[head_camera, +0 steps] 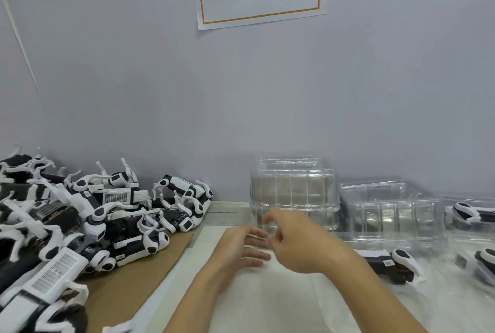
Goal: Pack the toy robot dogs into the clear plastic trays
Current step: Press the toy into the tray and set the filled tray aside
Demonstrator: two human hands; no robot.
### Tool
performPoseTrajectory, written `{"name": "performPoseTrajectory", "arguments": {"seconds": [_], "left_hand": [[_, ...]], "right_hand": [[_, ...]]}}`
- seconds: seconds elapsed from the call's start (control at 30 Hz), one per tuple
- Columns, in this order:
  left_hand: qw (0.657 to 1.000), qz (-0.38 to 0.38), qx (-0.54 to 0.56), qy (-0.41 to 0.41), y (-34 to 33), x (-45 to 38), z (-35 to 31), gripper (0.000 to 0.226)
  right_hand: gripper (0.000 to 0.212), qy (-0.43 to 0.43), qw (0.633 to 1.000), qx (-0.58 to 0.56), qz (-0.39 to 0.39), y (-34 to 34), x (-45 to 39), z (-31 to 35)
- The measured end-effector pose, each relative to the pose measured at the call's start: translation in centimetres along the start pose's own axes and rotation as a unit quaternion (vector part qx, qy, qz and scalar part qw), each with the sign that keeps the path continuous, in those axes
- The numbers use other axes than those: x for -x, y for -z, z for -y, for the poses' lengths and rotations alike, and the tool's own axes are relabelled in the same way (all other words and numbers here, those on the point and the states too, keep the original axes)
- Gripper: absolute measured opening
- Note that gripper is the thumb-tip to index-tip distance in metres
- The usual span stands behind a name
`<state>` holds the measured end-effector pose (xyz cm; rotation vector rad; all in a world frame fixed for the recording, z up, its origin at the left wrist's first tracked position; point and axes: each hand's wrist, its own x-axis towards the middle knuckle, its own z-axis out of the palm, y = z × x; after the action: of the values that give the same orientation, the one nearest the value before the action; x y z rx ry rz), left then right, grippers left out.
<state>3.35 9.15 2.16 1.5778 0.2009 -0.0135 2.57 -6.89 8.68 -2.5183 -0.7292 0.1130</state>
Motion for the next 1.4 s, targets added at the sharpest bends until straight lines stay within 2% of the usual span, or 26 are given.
{"name": "performPoseTrajectory", "arguments": {"seconds": [0.1, 0.23, 0.83, 1.07, 1.27, 1.4], "left_hand": [[0.999, -0.05, 0.001, -0.007, 0.2, -0.1, 0.0, 0.031], [0.998, -0.058, -0.009, -0.003, 0.1, -0.1, -0.1, 0.032], [0.997, -0.076, -0.013, 0.007, -0.2, 0.3, -0.1, 0.024], [0.997, -0.079, -0.021, 0.005, -0.3, 0.3, -0.1, 0.025], [0.997, -0.079, -0.024, 0.004, -0.3, 0.4, 0.0, 0.025], [0.996, -0.08, -0.028, 0.001, -0.3, 0.3, 0.0, 0.025]], "right_hand": [[0.042, -0.004, 0.999, 0.01, 0.038, -0.9, -0.1, 0.2], [0.045, -0.03, 0.995, 0.047, 0.082, -1.1, -0.2, -0.4], [0.037, -0.185, 0.97, 0.101, 0.122, 3.7, 1.0, -5.8], [0.029, -0.272, 0.954, 0.1, 0.081, 5.9, 2.0, -10.2], [0.032, -0.348, 0.932, 0.098, 0.005, 7.2, 2.9, -12.9], [0.033, -0.36, 0.93, 0.06, -0.041, 7.2, 2.7, -13.6]]}}
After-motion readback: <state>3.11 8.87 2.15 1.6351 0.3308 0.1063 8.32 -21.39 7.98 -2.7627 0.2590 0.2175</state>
